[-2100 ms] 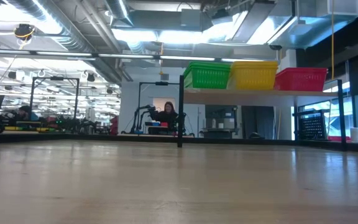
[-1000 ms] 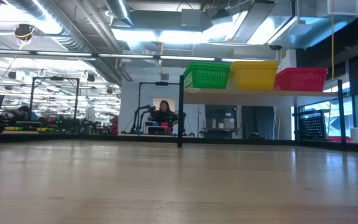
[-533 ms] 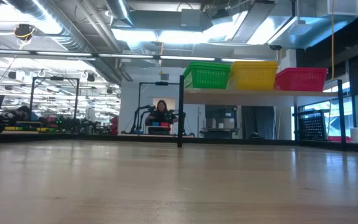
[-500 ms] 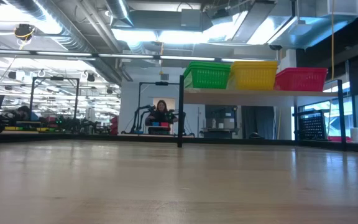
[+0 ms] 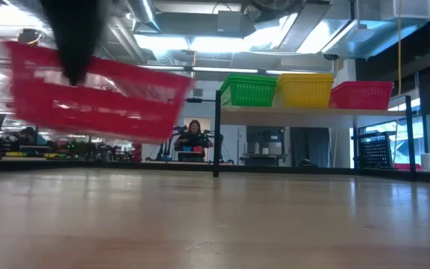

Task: Stack baskets on shelf by color
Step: Stack the red bin on the red bins on the shelf

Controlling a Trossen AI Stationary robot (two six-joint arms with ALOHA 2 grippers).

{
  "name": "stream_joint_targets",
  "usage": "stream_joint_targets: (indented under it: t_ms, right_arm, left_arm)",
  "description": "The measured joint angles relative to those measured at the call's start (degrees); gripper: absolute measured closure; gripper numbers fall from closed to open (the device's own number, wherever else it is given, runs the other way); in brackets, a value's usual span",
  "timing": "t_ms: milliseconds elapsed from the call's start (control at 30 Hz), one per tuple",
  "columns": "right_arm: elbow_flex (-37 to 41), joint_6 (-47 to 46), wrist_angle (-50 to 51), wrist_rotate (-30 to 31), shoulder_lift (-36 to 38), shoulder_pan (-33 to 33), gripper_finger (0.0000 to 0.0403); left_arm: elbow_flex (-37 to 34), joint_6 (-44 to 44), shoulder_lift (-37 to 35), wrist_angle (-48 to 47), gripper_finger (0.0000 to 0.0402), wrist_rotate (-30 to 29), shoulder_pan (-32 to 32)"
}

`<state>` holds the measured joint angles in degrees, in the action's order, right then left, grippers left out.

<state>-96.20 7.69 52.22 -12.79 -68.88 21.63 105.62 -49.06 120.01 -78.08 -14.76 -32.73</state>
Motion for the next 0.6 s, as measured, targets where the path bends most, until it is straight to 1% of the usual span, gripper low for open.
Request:
stream_joint_targets:
  t_ms: [67, 133, 233, 300, 433, 600]
  right_arm:
    - [0.0, 1.5, 0.0, 1.9, 1.0, 0.0, 0.0402]
    - [0.0, 1.8, 0.0, 5.5, 1.8, 0.0, 0.0402]
    - [0.0, 1.4, 0.0, 13.0, 2.5, 0.0, 0.0402]
    - [0.0, 0.9, 0.2, 17.7, 2.7, 0.0, 0.0402]
    - [0.0, -0.4, 1.1, 25.2, 2.7, 0.0, 0.0402]
    - [0.0, -2.8, 1.5, 30.3, 2.6, 0.0, 0.0402]
  left_arm:
    - [0.0, 12.2, 0.0, 1.5, 0.0401, -0.8, 2.4]
    - [0.0, 23.5, 0.0, 3.6, 0.0401, -1.1, 4.7]
    - [0.0, 37.5, 0.0, 6.8, 0.0401, -2.3, 7.5]
    - [-0.4, 45.9, 0.0, 10.9, 0.0401, -3.5, 9.3]
    - [-1.7, 58.0, 0.0, 16.5, 0.0401, -3.2, 12.4]
    - [-4.3, 71.5, 0.0, 21.0, 0.0401, 1.2, 15.0]
